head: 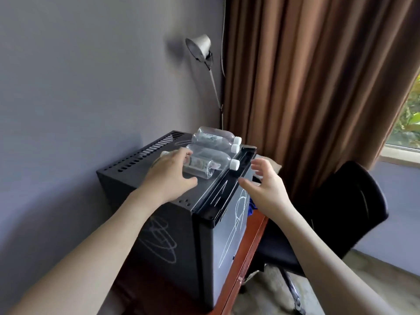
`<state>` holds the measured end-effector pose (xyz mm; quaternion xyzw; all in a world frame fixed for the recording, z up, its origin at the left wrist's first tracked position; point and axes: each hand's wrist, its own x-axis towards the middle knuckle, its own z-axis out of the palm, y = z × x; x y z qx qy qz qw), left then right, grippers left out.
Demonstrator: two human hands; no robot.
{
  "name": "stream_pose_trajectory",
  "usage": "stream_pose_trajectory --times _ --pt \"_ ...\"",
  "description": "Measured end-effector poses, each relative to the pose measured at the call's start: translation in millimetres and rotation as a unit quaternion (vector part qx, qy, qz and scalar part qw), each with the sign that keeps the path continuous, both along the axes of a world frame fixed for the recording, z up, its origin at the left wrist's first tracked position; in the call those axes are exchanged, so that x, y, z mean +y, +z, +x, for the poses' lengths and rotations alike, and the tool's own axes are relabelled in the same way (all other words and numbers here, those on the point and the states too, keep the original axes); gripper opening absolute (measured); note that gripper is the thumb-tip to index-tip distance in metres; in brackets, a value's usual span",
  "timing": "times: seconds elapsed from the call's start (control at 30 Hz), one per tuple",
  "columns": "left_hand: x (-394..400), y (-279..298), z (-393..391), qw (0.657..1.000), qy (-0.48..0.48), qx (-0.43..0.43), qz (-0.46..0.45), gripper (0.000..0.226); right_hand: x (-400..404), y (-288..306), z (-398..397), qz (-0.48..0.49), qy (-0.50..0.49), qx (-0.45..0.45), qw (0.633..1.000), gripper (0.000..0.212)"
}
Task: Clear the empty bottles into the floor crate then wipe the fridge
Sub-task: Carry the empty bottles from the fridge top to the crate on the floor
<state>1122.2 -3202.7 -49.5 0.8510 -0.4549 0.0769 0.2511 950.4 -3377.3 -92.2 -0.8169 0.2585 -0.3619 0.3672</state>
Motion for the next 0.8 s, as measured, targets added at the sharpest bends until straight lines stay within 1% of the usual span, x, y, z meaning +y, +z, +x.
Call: stream_pose_trajectory --times 0.13,0.23,0.3,0.4,0.53,0.63,0.73,0.8 --pt "-35.8 -10.2 26.6 0.99 0.03 -0.071 0.12 0.074 -38.4 -12.7 36.6 -0.03 0.03 0.024 0.999 0.061" --pt "-48.6 -16.2 36.7 0.983 0.053 -0.085 0.154 0.071 -62.4 -18.3 59.4 -0.038 0.059 0.031 0.997 0.062" --pt "-54.3 -20.0 42.4 0.979 0.066 -0.096 0.169 0.069 -73.9 -21.6 68.7 -0.036 0.083 0.033 0.995 0.058" --pt "-63.0 -21.9 46.7 0.973 0.083 -0.12 0.177 0.071 -88.8 -25.4 79.0 -0.044 0.115 0.031 0.992 0.054" --pt "-72.5 -26.4 49.0 0.965 0.087 -0.155 0.192 0.068 -98.9 -29.3 91.3 -0.07 0.13 0.05 0.988 0.057" --pt "-75.2 -29.8 52.9 0.965 0.085 -0.164 0.189 0.066 -100.3 -32.4 99.9 -0.091 0.15 0.064 0.982 0.058" --pt "-73.9 -31.5 55.2 0.962 0.086 -0.188 0.18 0.067 -99.1 -35.5 109.8 -0.119 0.157 0.059 0.979 0.044" --pt "-69.8 -33.0 56.3 0.959 0.087 -0.207 0.173 0.066 -98.2 -34.8 115.3 -0.11 0.157 0.032 0.981 0.035"
